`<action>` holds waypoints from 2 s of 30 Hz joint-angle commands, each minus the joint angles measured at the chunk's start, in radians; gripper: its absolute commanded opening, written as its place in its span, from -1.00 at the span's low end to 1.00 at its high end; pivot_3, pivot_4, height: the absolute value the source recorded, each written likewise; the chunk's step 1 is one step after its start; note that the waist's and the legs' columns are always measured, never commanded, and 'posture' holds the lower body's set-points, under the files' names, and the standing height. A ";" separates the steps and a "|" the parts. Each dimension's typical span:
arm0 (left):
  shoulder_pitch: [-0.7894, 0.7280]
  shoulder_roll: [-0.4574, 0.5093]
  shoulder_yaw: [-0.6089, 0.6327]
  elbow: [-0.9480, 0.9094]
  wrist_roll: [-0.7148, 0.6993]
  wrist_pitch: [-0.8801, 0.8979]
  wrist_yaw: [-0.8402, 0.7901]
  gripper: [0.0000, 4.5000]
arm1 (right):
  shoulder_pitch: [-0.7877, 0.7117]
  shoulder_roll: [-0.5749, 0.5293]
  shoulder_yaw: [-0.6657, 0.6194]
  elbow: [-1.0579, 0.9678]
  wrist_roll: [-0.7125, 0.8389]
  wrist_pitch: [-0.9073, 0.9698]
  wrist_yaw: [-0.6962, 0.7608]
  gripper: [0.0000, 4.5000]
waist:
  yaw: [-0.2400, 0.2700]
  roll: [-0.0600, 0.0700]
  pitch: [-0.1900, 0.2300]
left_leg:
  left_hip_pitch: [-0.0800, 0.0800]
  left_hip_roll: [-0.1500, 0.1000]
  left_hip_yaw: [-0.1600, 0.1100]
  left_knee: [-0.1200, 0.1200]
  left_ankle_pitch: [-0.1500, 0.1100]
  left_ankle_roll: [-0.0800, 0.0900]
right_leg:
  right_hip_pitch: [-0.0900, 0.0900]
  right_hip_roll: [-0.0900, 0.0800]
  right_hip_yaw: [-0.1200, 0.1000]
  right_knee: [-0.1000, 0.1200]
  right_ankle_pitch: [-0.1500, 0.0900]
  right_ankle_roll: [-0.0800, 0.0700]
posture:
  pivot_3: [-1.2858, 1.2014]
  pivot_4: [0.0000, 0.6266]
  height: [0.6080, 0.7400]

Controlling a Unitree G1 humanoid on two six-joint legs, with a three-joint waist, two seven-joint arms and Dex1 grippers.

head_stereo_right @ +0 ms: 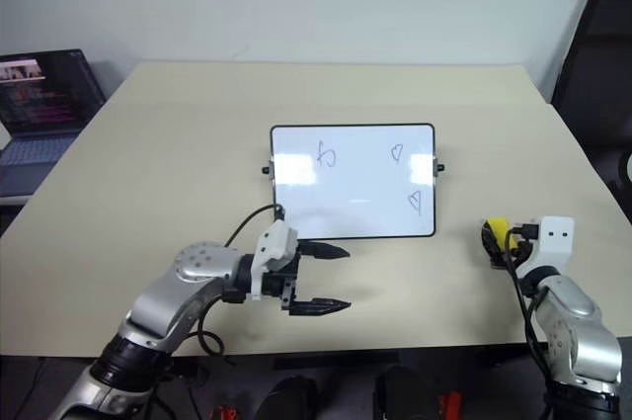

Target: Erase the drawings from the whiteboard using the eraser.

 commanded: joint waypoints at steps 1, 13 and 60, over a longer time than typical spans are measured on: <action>-0.016 0.001 0.016 -0.012 0.009 -0.034 0.000 1.00 | -0.030 -0.025 -0.003 0.027 -0.009 -0.044 0.021 0.98 | 0.000 0.000 0.000 | 0.000 0.000 0.000 0.000 0.000 0.000 | 0.000 0.000 0.000 0.000 0.000 0.000 | 0.03 -0.52 1.00; -0.013 0.009 0.030 -0.016 0.024 -0.047 0.011 1.00 | -0.077 -0.035 0.006 0.126 -0.008 -0.056 0.046 0.98 | 0.000 0.000 0.000 | 0.000 0.000 0.000 0.000 0.000 0.000 | 0.000 0.000 0.000 0.000 0.000 0.000 | 0.03 -0.52 1.00; 0.011 -0.142 0.048 0.054 0.277 -0.145 0.436 1.00 | -0.012 0.052 0.129 -0.113 -0.049 -0.115 0.016 -0.44 | 0.000 0.001 0.000 | 0.000 0.000 0.000 0.000 0.000 0.000 | 0.000 0.000 0.000 0.001 0.000 0.000 | 0.03 -0.52 1.00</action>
